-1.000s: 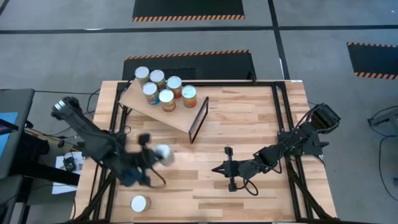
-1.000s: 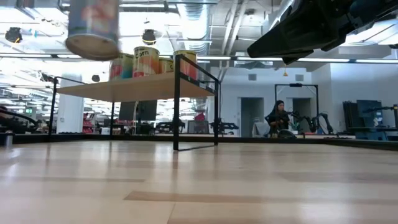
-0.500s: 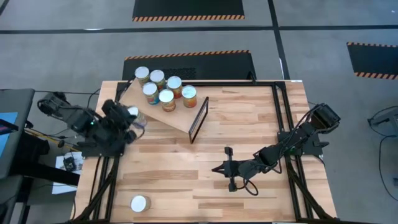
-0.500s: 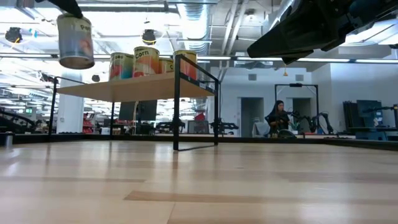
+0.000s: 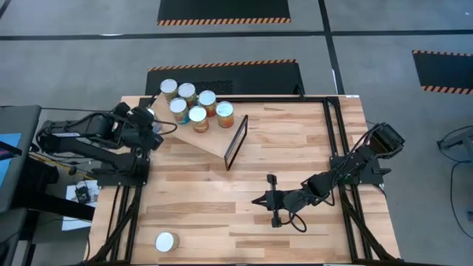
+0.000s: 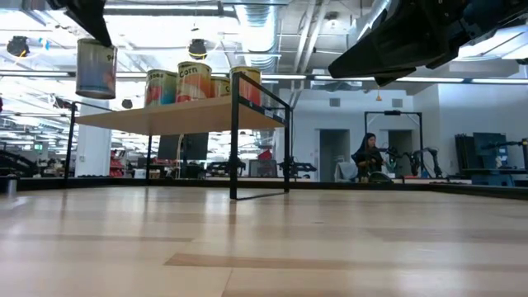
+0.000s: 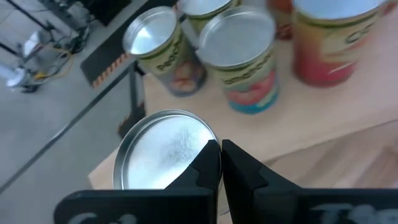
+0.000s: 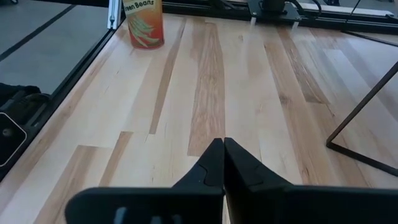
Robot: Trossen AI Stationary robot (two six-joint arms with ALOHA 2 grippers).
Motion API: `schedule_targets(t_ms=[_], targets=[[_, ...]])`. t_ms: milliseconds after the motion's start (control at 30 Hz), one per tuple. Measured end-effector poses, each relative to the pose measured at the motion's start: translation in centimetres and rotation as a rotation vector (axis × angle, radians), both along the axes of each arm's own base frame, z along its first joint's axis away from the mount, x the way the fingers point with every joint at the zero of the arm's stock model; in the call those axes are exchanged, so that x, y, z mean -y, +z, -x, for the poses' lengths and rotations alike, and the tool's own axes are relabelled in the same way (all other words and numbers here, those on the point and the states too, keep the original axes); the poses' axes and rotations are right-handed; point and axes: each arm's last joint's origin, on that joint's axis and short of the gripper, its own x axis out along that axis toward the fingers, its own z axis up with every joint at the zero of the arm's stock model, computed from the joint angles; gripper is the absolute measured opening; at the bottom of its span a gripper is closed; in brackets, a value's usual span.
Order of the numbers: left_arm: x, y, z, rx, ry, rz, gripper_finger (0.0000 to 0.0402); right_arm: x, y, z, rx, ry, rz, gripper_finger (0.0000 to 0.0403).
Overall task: Pick and place cans onto a shelf
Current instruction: Align the canned peaches with the other canned peaches on the shelf
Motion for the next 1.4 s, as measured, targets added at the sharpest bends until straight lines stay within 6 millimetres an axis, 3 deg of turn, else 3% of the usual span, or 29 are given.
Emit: schedule_targets(t_ms=[533,833,1400], targets=[[-4.4,0.3,-1.7,-0.057,0.042,0.043,0.0000,0.0,0.0,0.0,0.000,-0.001,-0.002,0.0015],[-7.0,0.1,-2.2,0.003,0.123,0.118,0.0000,0.0,-0.1,0.1,-0.010,0.000,0.004,0.0016],[-8.9,-0.2,-3.4,0.078,0.222,0.120,0.0004,0.0,-0.1,0.1,-0.014,0.000,0.006,0.0014]])
